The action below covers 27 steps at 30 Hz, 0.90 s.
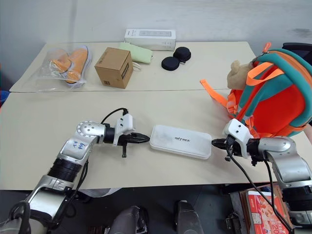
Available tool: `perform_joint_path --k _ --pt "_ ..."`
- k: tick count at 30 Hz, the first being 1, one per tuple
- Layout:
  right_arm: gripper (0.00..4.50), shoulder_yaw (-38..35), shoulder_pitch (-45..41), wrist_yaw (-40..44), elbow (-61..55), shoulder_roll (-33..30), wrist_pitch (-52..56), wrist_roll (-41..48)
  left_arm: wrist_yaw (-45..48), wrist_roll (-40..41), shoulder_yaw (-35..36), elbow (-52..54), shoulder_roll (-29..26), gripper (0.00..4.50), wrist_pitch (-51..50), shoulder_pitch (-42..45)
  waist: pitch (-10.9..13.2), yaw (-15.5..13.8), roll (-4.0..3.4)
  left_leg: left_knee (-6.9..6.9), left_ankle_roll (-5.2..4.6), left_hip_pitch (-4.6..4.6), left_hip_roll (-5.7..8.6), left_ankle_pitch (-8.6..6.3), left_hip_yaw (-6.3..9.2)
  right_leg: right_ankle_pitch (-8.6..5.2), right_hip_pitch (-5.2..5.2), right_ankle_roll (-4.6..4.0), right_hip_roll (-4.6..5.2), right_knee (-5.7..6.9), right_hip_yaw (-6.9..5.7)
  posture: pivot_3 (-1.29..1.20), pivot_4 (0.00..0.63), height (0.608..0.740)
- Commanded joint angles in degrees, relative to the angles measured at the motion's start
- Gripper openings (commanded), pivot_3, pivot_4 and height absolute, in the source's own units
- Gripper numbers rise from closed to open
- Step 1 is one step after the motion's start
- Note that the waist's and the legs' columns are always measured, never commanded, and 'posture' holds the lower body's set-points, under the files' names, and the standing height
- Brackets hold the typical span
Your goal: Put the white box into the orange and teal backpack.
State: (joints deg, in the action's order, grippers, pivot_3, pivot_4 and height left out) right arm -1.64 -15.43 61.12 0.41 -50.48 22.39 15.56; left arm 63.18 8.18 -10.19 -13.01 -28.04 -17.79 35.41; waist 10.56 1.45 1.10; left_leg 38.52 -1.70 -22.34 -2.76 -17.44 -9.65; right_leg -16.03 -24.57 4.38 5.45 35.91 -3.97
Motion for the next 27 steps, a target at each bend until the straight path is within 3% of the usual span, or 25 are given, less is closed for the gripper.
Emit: perform_joint_path --k 1,5,8,14,22,27 --pt "0.00 -0.8 -0.1 0.4 -0.5 -0.6 -0.6 0.0 -4.0 6.9 7.0 2.1 0.4 0.41 -12.6 2.0 0.0 0.0 0.00 0.01 0.00 0.00 0.00 0.00 0.00 0.00 0.00 0.00 0.00 0.01 0.00 0.00 0.150 0.740" --pt "0.00 -1.3 1.0 1.4 -0.3 -1.9 -1.1 -0.4 -3.4 13.1 9.6 1.7 -2.0 1.52 -30.2 4.6 0.0 0.0 0.00 0.16 -0.01 -0.05 0.01 0.00 0.02 0.00 0.02 0.01 -0.02 0.06 -0.03 0.00 0.150 0.740" --pt "0.00 -2.3 3.3 2.0 -1.0 -2.4 -0.7 0.4 -3.7 17.8 10.6 -5.1 -3.0 2.52 -49.6 9.6 0.0 -0.3 0.00 0.20 -0.01 -0.06 0.02 0.00 0.04 0.00 0.04 0.02 -0.09 0.06 -0.06 0.00 0.150 0.740" --pt "0.00 -2.9 5.1 2.0 -2.1 -2.5 -0.4 0.3 -3.6 18.2 7.8 -11.6 -1.7 4.36 -54.4 12.9 0.0 -0.1 0.01 0.35 0.01 -0.08 0.02 -0.01 0.05 -0.02 0.06 0.07 -0.10 0.09 -0.05 0.00 0.150 0.740" --pt "0.00 -1.8 4.5 1.4 -3.2 -1.3 0.0 0.1 -4.0 16.1 0.7 -18.6 6.0 4.36 -52.4 16.1 0.0 -1.0 0.00 0.41 0.06 -0.07 0.04 -0.03 0.05 -0.02 0.07 0.07 -0.02 0.11 -0.02 0.00 0.150 0.740" --pt "0.00 -0.4 3.7 0.7 -3.2 -0.1 -0.3 -0.5 -5.9 15.0 0.6 -25.0 12.5 4.36 -50.3 19.9 0.0 -1.7 0.01 0.49 0.02 -0.07 0.06 -0.06 0.08 -0.02 0.10 0.07 0.05 0.12 -0.02 0.00 0.150 0.740"
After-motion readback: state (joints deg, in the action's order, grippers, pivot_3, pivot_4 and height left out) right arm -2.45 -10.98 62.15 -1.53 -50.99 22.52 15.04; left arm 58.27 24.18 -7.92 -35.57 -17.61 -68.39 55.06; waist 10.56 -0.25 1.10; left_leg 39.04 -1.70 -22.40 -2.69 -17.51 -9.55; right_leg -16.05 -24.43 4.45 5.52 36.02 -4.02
